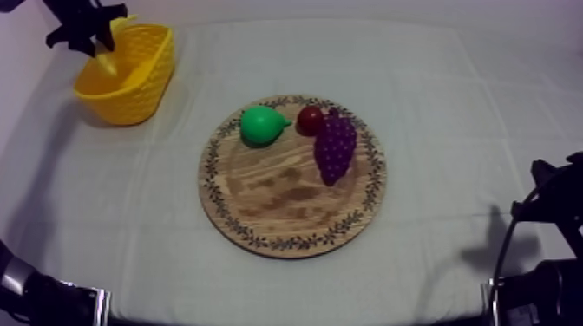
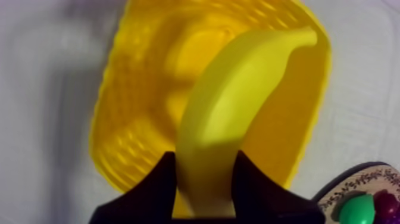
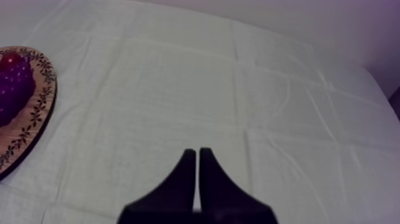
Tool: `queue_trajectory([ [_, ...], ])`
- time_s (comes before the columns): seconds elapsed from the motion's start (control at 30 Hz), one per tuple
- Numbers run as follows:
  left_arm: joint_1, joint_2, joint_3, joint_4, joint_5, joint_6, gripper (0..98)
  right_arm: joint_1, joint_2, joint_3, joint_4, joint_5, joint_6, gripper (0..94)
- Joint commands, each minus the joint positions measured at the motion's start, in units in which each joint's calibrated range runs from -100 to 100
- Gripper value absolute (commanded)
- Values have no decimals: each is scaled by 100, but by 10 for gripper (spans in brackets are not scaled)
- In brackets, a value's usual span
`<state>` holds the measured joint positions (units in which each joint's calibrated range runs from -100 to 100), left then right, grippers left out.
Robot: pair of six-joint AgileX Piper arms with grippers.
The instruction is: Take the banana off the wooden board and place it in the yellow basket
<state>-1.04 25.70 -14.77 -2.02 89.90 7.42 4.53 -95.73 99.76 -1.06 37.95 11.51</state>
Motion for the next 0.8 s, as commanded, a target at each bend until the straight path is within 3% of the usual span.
queue_trajectory([
  [0.0,-75,176,-31,28,-118,-21,364,-1,-2,2,1,4,0,3],
  [0.2,-111,482,-167,156,-461,-36,371,-1,-2,2,1,4,0,3],
  [0.77,-138,703,288,649,-1308,-454,430,-1,-2,2,1,4,0,3],
])
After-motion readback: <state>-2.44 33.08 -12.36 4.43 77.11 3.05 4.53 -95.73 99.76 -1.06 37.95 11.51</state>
